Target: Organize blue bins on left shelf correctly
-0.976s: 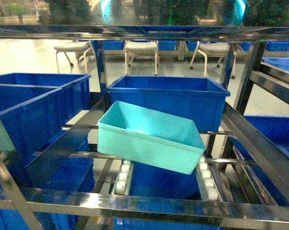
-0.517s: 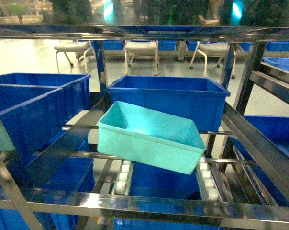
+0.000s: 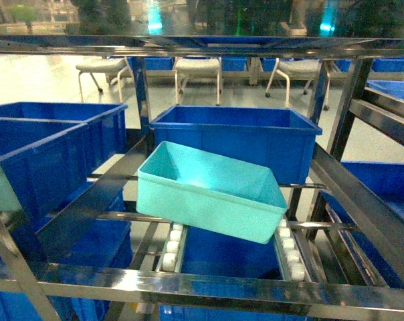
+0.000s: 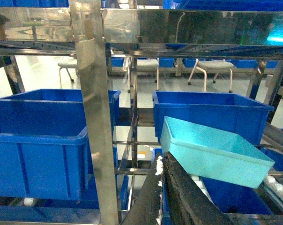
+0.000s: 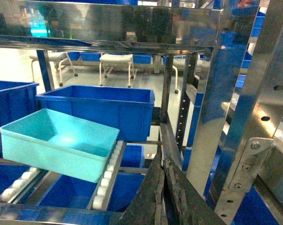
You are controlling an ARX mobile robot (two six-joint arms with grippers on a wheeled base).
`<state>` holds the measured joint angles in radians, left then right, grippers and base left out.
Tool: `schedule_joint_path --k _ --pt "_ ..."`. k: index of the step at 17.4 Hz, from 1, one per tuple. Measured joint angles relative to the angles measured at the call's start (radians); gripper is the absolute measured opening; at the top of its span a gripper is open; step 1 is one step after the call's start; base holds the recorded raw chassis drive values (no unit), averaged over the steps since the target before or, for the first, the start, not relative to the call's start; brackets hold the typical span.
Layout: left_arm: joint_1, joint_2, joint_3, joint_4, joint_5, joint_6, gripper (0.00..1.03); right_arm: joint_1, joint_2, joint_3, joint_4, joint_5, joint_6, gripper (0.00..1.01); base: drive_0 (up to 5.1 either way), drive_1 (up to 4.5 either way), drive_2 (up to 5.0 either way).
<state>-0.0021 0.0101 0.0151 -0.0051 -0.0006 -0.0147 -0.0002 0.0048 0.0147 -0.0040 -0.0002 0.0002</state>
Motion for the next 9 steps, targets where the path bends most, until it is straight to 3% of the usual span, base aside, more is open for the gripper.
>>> schedule_joint_path --k 4,9 --pt "0.0 0.0 0.0 0.0 0.0 0.0 0.03 0.0 0.0 0.0 0.0 0.0 -0.001 0.05 0.0 0.0 0.0" --pt "0.0 0.0 0.0 0.0 0.0 0.0 0.39 0.0 0.0 0.0 0.0 0.0 -0.001 0.41 0.0 0.0 0.0"
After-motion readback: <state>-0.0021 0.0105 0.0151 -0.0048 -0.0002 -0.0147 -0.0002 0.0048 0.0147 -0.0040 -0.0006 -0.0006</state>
